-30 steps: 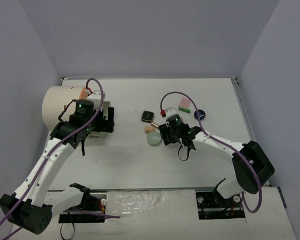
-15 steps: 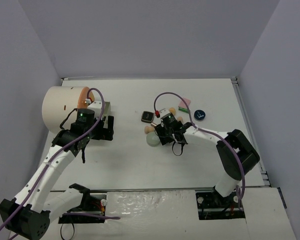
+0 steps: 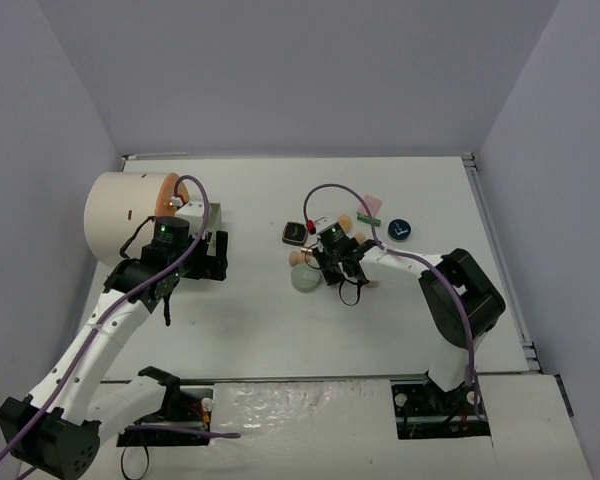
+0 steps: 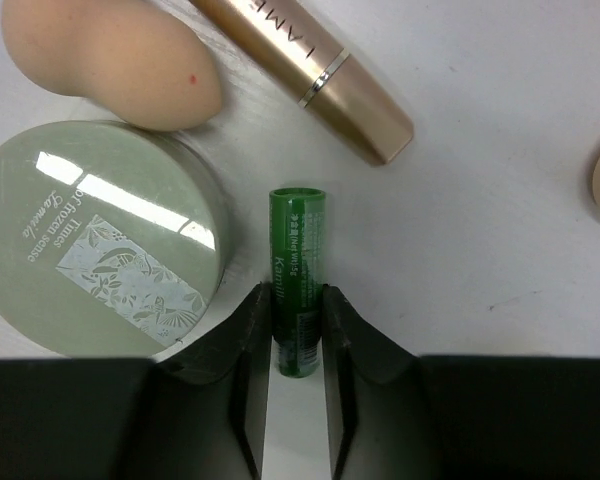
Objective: Organize the makeup
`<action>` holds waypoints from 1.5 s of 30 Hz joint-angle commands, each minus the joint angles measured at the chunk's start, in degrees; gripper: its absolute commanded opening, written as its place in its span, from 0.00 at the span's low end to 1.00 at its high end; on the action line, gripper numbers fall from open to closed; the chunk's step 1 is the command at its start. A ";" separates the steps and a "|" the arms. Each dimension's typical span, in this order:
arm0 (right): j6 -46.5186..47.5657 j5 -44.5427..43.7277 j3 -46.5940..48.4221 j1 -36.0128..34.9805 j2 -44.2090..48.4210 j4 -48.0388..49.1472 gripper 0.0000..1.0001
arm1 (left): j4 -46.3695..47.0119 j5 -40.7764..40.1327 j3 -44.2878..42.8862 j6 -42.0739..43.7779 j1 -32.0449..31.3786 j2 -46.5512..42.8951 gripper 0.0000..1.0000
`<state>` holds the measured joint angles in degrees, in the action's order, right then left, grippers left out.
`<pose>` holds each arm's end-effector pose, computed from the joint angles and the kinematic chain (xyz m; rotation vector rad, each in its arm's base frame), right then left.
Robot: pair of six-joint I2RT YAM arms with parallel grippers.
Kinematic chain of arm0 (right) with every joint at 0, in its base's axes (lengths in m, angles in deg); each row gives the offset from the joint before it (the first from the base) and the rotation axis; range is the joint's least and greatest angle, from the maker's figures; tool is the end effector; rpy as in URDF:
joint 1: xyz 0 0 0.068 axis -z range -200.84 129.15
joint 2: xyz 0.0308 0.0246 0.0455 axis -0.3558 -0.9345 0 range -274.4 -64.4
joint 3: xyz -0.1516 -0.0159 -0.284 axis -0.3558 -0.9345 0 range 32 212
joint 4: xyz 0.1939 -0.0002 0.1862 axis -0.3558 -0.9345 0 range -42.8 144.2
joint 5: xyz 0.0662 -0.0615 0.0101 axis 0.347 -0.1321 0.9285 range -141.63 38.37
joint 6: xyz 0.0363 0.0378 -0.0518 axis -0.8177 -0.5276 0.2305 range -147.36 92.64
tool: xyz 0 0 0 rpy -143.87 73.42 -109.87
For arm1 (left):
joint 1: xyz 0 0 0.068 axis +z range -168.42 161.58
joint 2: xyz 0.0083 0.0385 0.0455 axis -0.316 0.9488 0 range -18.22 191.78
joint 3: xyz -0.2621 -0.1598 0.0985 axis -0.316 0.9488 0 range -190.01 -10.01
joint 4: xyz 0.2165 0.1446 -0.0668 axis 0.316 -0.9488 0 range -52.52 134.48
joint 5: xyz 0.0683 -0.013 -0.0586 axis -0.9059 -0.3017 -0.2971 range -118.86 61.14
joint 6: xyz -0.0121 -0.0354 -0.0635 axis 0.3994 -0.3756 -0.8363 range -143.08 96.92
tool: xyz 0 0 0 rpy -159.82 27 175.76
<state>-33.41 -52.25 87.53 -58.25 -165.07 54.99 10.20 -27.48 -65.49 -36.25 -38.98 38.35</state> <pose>0.3151 0.2401 0.1913 -0.6362 2.2865 0.3579 0.1970 -0.0756 0.3530 0.1560 2.2052 -0.3565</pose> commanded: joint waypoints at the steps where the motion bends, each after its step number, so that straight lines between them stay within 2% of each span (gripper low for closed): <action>1: 0.49 -0.21 -0.79 0.11 6.52 -2.64 0.08 | 3.42 2.10 -2.17 -1.75 0.32 -0.27 0.97; 3: 1.12 -0.37 -1.60 -0.49 10.96 -3.31 0.04 | 2.93 4.52 -3.18 -3.32 0.25 -0.06 0.97; 10: 4.45 0.01 -1.79 -7.06 24.49 -2.56 0.03 | 3.72 16.61 -6.93 -13.53 -0.51 0.11 0.97; 13: 5.38 0.01 -1.08 -11.51 27.54 0.09 0.03 | 6.25 19.84 -8.77 -18.01 -3.85 0.46 0.97; 17: 5.43 4.34 -2.15 -13.11 31.00 7.36 0.00 | 8.60 18.61 -12.23 -21.61 -9.50 2.11 0.97; 21: 4.90 8.17 -4.64 -13.65 34.94 16.78 0.00 | 10.20 16.92 -13.86 -24.80 -12.05 4.42 0.97; 33: 4.20 11.90 -7.47 -13.83 37.42 24.20 0.00 | 19.66 16.35 -13.07 -32.38 -16.18 8.30 0.93; 36: 4.20 11.81 -7.61 -13.83 37.38 24.67 0.00 | 20.89 16.22 -13.38 -33.44 -16.83 9.18 0.86; 40: 4.42 10.80 -8.10 -13.83 37.94 25.28 0.00 | 20.38 15.49 -13.30 -34.11 -17.91 10.21 0.72; 45: 4.55 10.26 -8.52 -13.83 37.70 25.61 0.00 | 20.41 14.34 -12.60 -34.53 -18.57 10.41 0.47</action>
<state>-28.84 -41.67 79.18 -71.56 -128.65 74.29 26.01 -11.63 -76.84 -69.35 -56.69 49.28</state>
